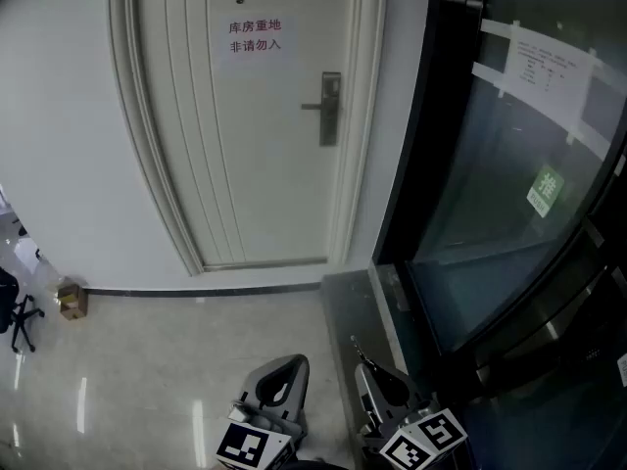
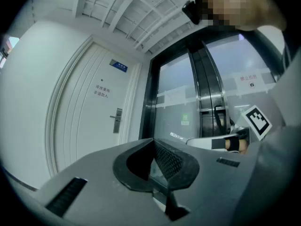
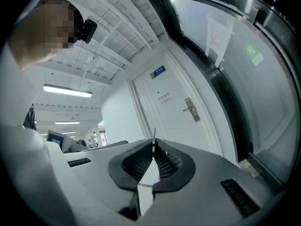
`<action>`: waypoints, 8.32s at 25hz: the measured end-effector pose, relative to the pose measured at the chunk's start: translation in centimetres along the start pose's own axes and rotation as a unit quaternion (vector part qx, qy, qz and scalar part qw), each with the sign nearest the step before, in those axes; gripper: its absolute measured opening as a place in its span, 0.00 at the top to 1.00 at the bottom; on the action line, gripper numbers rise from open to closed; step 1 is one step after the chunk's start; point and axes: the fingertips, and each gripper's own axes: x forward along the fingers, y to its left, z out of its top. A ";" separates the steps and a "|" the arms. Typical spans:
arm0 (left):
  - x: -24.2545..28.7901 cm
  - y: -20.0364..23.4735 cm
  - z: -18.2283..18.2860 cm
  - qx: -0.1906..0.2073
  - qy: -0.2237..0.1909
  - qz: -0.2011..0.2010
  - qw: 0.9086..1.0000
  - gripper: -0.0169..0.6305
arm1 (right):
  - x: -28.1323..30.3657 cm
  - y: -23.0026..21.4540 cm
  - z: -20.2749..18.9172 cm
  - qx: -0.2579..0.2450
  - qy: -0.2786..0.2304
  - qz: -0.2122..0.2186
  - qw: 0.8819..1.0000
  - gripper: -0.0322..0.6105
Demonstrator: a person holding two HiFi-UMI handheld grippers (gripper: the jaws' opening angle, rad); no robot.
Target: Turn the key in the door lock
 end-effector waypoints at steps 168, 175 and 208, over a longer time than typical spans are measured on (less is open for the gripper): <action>61.7 45.0 2.5 -0.005 0.008 -0.010 1.000 0.97 | 71.9 -43.9 10.6 -0.774 0.156 -0.202 0.579 0.92; 62.1 42.8 3.3 0.006 -0.002 -0.017 1.000 0.97 | 69.1 -40.8 11.4 -0.579 0.126 -0.148 0.792 0.92; 60.9 35.8 4.0 -0.006 -0.001 -0.018 1.000 0.97 | 61.8 -38.7 12.2 -0.127 0.044 -0.038 0.990 0.93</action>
